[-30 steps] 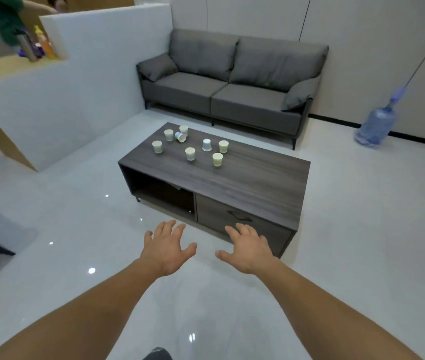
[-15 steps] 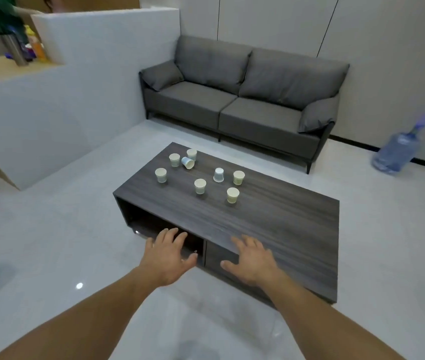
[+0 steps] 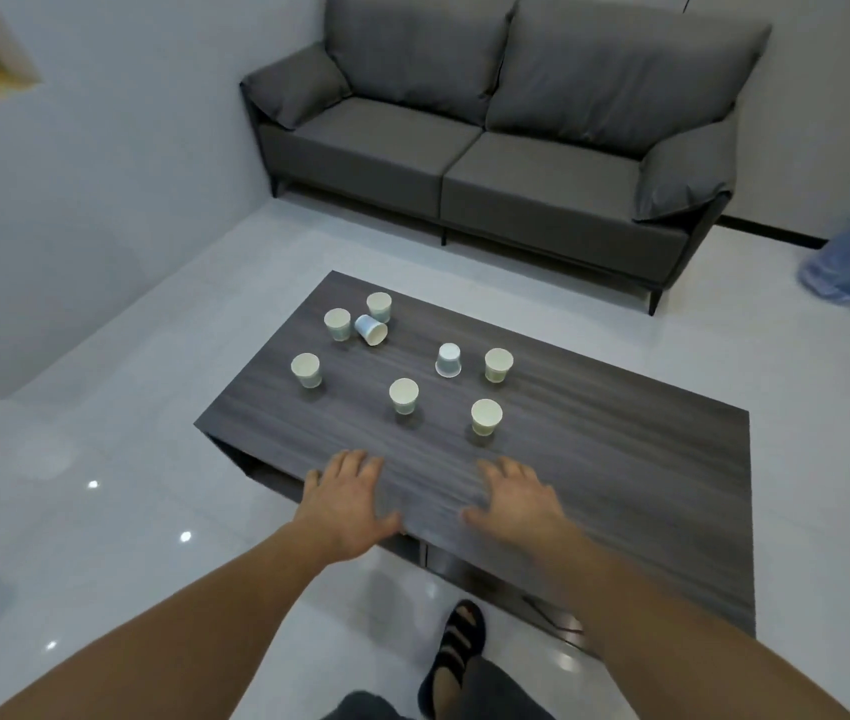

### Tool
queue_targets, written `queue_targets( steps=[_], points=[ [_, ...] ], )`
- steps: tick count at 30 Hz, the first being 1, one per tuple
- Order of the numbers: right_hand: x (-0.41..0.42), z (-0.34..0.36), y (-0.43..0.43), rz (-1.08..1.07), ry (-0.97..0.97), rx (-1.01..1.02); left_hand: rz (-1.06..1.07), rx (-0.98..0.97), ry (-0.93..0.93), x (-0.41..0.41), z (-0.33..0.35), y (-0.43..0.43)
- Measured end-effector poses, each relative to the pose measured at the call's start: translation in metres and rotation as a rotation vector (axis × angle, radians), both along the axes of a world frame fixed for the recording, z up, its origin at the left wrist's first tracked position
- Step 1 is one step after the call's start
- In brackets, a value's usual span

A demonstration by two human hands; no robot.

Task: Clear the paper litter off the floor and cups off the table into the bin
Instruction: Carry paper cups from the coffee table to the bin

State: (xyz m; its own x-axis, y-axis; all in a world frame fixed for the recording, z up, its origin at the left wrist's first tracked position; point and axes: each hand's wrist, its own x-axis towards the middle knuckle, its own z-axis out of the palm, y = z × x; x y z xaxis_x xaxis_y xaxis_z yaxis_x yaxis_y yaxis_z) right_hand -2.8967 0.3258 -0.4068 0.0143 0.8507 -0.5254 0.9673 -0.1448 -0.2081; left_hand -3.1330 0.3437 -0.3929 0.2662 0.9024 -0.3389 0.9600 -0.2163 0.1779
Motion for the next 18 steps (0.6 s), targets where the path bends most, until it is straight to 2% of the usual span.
queue_targets(
  steps=[8, 18],
  points=[
    [0.015, -0.022, 0.1, -0.059, -0.012, -0.027, -0.049, -0.092, 0.013, 0.004, -0.018, 0.103],
    [-0.01, -0.067, 0.189, -0.362, -0.049, -0.133, -0.267, -0.185, -0.034, -0.022, -0.082, 0.233]
  ],
)
